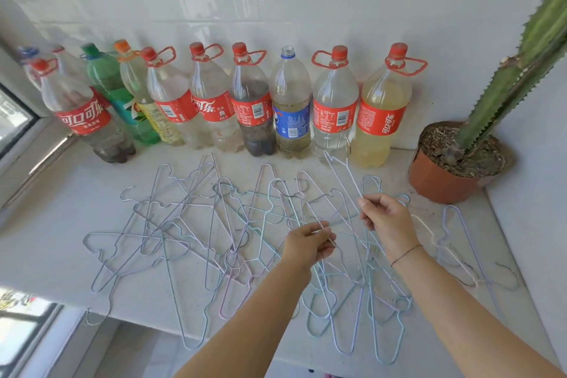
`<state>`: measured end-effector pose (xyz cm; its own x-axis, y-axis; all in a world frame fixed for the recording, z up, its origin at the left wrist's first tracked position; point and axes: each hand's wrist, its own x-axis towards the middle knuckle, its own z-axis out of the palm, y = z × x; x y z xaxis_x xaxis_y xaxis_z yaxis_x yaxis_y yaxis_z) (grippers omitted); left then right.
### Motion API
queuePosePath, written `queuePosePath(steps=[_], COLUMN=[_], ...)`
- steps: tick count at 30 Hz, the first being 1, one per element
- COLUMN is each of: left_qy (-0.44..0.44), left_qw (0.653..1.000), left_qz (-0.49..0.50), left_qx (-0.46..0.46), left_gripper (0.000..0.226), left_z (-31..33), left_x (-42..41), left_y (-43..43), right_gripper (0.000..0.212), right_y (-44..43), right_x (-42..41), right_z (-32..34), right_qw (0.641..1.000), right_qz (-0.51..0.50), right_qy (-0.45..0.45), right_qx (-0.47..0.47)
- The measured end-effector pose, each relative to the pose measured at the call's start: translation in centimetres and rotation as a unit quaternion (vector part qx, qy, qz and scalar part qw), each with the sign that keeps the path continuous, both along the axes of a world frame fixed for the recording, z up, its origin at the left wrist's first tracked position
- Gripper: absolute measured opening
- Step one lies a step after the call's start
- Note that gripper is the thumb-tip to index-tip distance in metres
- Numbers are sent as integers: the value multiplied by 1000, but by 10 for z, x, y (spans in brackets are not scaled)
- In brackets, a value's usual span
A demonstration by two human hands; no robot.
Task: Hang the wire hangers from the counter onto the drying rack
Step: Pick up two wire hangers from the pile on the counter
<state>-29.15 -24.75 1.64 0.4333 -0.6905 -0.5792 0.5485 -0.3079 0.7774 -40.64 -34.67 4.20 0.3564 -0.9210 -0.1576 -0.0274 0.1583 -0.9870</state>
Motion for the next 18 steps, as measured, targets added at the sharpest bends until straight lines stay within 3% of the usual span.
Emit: queuePosePath(steps=[5, 10, 18], left_qy=[58, 79, -4], left_qw=[998, 996, 1000], left_qz=[12, 27, -6], left_qx=[-33, -9, -22], left_gripper=[14, 16, 17], left_z=[13, 10, 22], left_x=[14, 24, 31], left_y=[36, 71, 104], right_gripper=[13, 6, 9], right_y=[29, 56, 89], right_x=[11, 11, 15], right_z=[5, 12, 27], right_qw=[1000, 1000, 1000], right_qz=[2, -6, -4], right_qy=[-2, 7, 15], right_qx=[-5, -6, -21])
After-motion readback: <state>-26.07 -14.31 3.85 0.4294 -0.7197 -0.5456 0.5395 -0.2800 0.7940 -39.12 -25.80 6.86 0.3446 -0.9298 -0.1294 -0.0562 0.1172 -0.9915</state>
